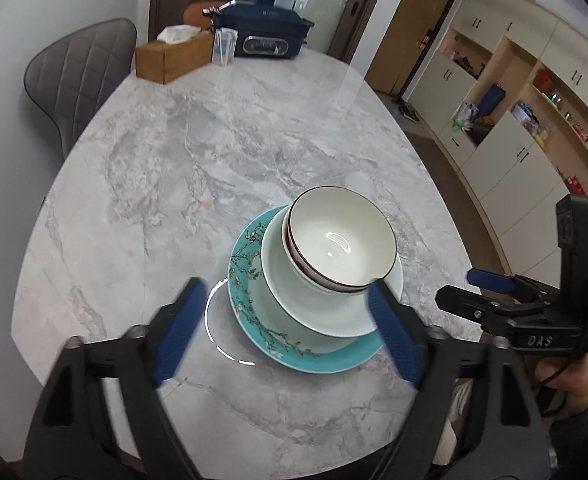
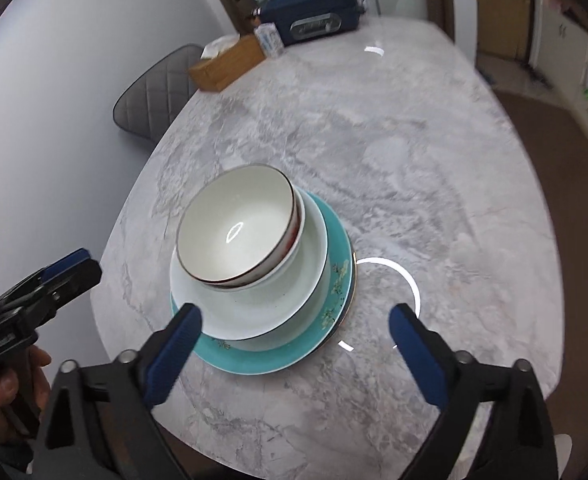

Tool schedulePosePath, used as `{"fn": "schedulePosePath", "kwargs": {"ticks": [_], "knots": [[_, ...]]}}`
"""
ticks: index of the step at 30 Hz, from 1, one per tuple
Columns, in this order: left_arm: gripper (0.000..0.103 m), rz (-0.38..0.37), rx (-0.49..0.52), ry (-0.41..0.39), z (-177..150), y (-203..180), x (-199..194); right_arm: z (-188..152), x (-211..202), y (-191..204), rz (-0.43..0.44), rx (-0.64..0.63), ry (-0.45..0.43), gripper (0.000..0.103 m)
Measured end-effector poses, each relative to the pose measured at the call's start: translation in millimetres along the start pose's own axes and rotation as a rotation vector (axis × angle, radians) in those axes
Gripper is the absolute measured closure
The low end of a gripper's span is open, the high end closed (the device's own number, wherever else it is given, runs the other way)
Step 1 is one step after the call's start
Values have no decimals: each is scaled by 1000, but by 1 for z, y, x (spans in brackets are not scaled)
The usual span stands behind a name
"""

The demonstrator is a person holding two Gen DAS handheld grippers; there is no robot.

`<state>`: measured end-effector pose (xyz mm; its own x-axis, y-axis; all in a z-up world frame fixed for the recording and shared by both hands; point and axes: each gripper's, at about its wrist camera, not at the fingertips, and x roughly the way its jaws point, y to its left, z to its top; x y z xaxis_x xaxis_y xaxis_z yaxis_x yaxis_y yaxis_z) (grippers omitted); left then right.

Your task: Organize plates and bowls

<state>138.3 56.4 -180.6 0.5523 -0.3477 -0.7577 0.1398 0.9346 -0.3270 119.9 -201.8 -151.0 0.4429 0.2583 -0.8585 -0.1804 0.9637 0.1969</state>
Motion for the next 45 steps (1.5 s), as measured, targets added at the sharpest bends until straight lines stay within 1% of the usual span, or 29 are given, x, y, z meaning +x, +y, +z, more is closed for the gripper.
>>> {"fn": "schedulePosePath", "kwargs": {"ticks": [2, 4, 5, 7, 9, 11, 13, 15, 18, 20, 23, 27, 31, 33, 35, 38, 40, 43, 45], "knots": [[0, 23, 23, 18, -7, -1, -11, -8, -17, 16, -49, -13, -45, 0], [0, 92, 56, 26, -15, -4, -23, -16, -31, 31, -80, -33, -75, 0], [0, 102, 55, 22, -20, -4, -31, -21, -39, 39, -106, -38, -96, 0], [0, 93, 40, 14, -27, -3, -45, -28, -51, 51, -136, -33, -124, 0], [0, 126, 54, 1, -33, -7, -60, -35, -63, 58, -176, -4, -146, 0], [0, 178, 73, -7, -38, -13, -72, -41, -79, 63, -189, 33, -171, 0], [0, 188, 79, -24, -39, -17, -84, -45, -89, 69, -212, 46, -193, 0], [0, 215, 74, -44, -38, -21, -97, -48, -100, 73, -227, 43, -208, 0], [0, 248, 78, -87, -36, -28, -115, -50, -112, 75, -237, 45, -221, 0], [0, 288, 81, -105, -33, -35, -123, -51, -121, 74, -233, 41, -232, 0], [0, 303, 60, -132, -28, -43, -134, -50, -130, 73, -239, 20, -245, 0], [0, 295, 31, -147, -22, -55, -143, -50, -139, 68, -241, 17, -251, 0], [0, 301, 4, -122, -19, -64, -141, -51, -145, 62, -242, 16, -258, 0], [0, 292, -3, -113, -19, -67, -140, -52, -147, 59, -247, 14, -258, 0], [0, 307, -4, -100, -20, -71, -139, -52, -148, 56, -253, 17, -254, 0], [0, 303, -17, -65, -24, -74, -136, -53, -149, 53, -255, 22, -251, 0], [0, 279, -10, -58, -27, -76, -136, -55, -149, 52, -256, 25, -253, 0], [0, 306, 16, -57, -32, -81, -137, -57, -150, 52, -261, 28, -248, 0], [0, 304, 27, -53, -36, -83, -137, -57, -149, 53, -270, 36, -235, 0]]}}
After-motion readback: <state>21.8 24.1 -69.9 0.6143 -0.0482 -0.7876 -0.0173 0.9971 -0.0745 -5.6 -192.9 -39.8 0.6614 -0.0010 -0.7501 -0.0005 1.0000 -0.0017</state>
